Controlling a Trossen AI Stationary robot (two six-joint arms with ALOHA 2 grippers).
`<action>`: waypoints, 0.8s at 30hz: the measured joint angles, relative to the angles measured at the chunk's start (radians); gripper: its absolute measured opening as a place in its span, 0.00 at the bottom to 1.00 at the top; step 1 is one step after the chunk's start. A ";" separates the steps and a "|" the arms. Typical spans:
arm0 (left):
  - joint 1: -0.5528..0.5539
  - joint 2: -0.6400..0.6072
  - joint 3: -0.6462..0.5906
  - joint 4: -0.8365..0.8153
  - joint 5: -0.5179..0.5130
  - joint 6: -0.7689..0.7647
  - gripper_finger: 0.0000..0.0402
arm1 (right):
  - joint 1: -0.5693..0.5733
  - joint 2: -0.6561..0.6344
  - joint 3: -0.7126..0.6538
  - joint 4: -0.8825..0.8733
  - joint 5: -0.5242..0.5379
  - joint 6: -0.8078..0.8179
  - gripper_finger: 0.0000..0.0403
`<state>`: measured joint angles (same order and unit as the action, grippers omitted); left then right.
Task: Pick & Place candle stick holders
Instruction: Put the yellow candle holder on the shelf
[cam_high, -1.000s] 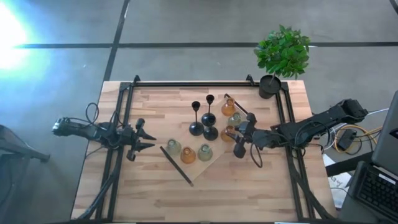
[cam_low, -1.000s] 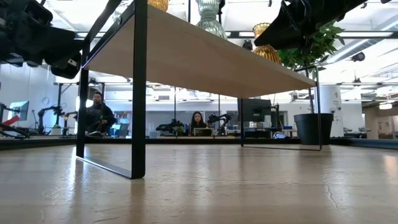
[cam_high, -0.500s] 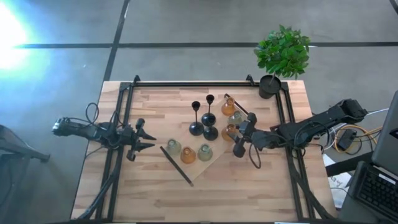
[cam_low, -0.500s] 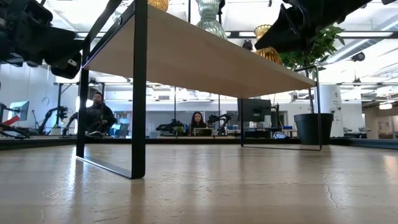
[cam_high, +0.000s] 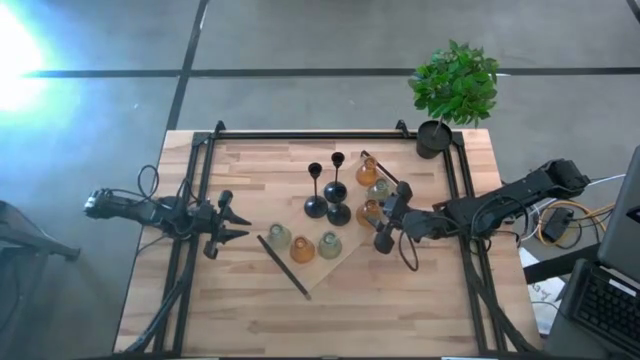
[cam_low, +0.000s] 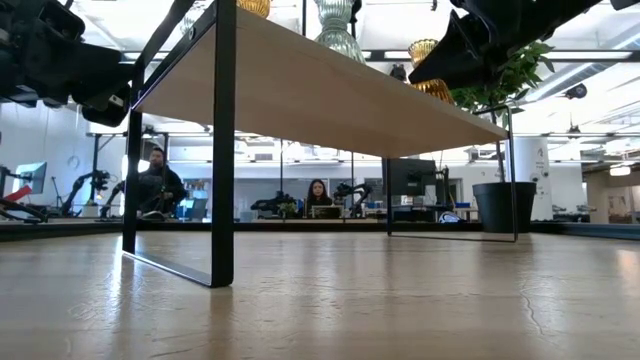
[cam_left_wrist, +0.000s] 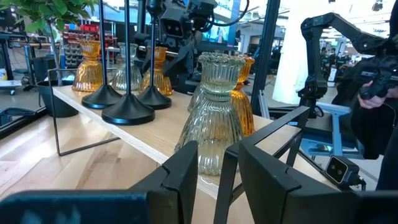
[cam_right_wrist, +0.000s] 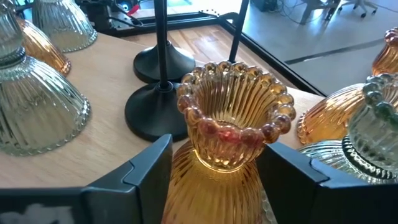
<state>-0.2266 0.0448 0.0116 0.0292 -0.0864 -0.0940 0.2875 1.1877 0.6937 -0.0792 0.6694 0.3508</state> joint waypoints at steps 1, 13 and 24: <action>0.000 0.000 0.000 0.000 0.000 0.000 0.30 | 0.000 0.000 0.000 0.000 0.000 -0.007 0.53; 0.000 0.000 0.000 0.000 0.000 0.000 0.30 | 0.000 0.001 0.057 0.002 -0.002 -0.084 0.53; 0.000 0.000 0.000 0.000 0.000 0.000 0.30 | 0.000 -0.003 0.118 -0.001 0.004 -0.154 0.53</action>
<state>-0.2265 0.0448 0.0116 0.0292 -0.0864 -0.0940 0.2874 1.1845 0.8118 -0.0797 0.6735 0.1968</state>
